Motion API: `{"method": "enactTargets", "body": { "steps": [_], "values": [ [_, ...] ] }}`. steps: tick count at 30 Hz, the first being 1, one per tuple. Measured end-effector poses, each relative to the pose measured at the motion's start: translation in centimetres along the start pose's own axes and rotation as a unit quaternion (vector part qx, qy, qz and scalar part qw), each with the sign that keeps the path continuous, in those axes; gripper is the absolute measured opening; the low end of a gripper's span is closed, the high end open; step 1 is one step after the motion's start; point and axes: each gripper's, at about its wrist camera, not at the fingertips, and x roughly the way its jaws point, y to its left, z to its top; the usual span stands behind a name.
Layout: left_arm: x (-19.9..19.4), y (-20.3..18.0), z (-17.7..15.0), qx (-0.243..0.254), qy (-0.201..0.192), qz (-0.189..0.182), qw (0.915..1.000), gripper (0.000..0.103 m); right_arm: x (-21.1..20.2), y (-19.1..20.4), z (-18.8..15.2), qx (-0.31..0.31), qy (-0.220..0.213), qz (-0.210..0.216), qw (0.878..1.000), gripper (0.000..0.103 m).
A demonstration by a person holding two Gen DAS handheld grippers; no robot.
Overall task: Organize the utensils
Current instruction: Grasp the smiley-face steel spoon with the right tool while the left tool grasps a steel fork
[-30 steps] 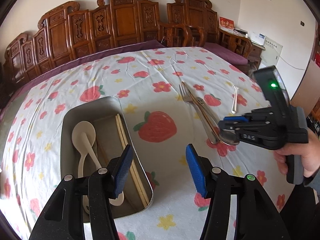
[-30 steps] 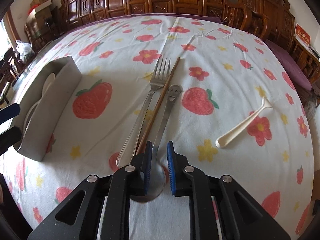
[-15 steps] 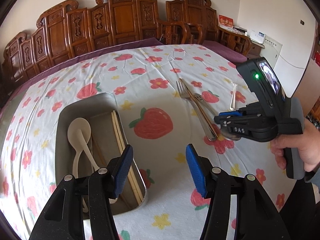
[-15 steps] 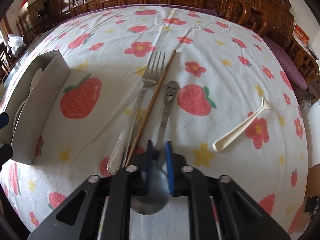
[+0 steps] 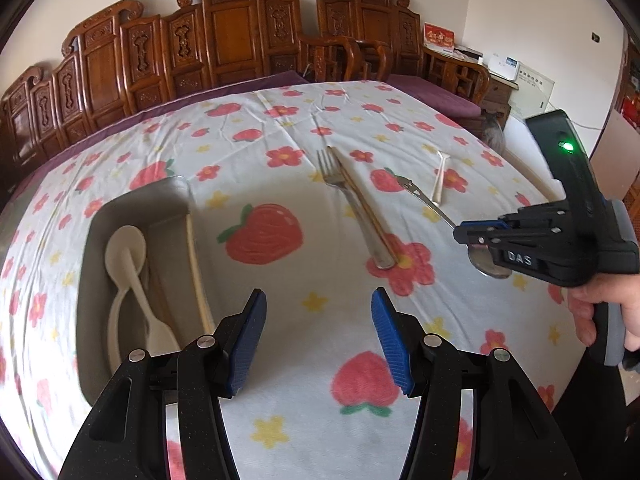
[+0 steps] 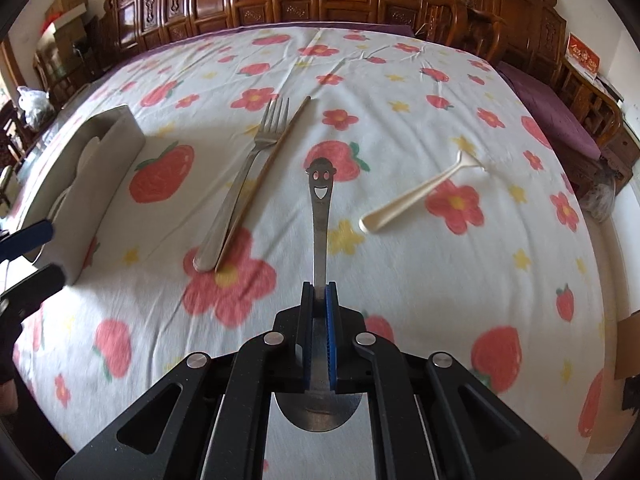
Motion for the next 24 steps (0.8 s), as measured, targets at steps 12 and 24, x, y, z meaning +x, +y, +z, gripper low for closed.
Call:
{"method": "enactTargets", "body": {
  "steps": [12,24],
  "values": [
    [3.8,-1.8,3.9,-0.007,0.026,0.007,0.9996,0.04,-2.1,-1.8,-1.6,-0.004,-0.023,0.032,0.999,0.007],
    [10.3,-3.3,8.2,-0.014,0.067,0.017,0.9975,0.031,-2.2,-4.1,-2.6,0.011,-0.03,0.047,0.998,0.007]
  ]
}}
